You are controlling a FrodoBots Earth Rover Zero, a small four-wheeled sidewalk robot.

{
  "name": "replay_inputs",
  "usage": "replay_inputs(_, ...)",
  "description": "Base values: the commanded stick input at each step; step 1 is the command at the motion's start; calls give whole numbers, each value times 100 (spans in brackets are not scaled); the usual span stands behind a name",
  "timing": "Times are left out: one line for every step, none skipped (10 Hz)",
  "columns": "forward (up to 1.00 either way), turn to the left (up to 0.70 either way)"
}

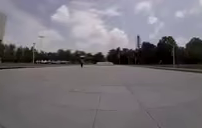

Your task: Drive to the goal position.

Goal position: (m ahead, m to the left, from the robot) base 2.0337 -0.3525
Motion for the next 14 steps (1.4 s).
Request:
replay_inputs(50,-2)
replay_inputs(50,-2)
replay_inputs(50,-2)
replay_inputs(50,-2)
replay_inputs(50,-2)
replay_inputs(50,-2)
replay_inputs(50,-2)
replay_inputs(50,-2)
replay_inputs(50,-2)
replay_inputs(50,-2)
replay_inputs(50,-2)
replay_inputs(50,-2)
replay_inputs(50,-2)
replay_inputs(50,-2)
